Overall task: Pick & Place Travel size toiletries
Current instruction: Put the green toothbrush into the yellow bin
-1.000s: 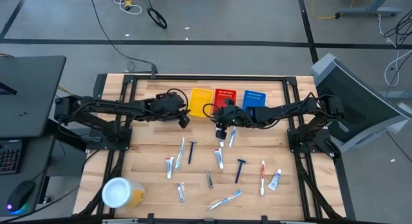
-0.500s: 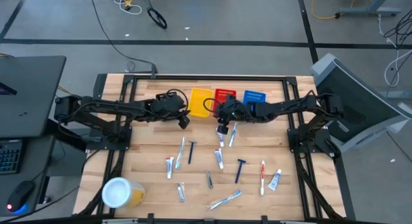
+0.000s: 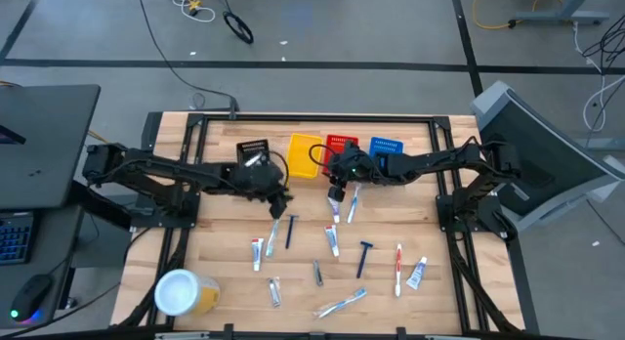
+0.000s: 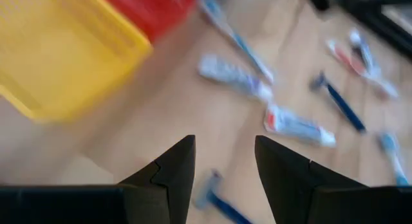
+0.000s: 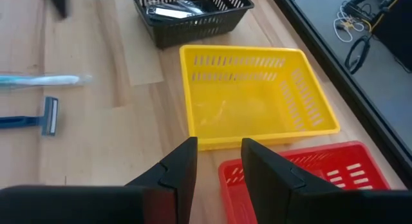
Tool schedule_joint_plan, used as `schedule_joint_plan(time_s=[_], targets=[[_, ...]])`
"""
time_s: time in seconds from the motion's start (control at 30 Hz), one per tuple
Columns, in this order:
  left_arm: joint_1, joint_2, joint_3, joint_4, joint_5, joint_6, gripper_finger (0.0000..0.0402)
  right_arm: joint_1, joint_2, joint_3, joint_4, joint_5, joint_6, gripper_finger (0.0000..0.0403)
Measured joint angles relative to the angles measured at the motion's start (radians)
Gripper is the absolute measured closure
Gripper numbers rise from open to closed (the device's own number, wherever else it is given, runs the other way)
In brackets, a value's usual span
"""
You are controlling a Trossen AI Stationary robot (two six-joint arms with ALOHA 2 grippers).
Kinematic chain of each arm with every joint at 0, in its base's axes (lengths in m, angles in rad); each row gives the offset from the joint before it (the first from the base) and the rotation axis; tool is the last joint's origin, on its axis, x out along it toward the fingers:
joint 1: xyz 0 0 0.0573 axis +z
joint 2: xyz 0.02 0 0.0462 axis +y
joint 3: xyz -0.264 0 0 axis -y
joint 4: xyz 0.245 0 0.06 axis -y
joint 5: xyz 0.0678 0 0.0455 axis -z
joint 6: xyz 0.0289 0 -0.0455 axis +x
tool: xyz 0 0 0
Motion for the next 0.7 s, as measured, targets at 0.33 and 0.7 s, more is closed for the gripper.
schedule_joint_plan(time_s=[0.33,0.7], targets=[[-0.167,0.155,0.0,-0.071,-0.082,-0.246,0.023,-0.001,0.0,0.0,0.028,0.0,0.0,0.0273],[-0.226,0.16,0.0,-0.223,-0.156,-0.394,0.023,-0.001,0.0,0.0,0.028,-0.001,0.0,0.0273]])
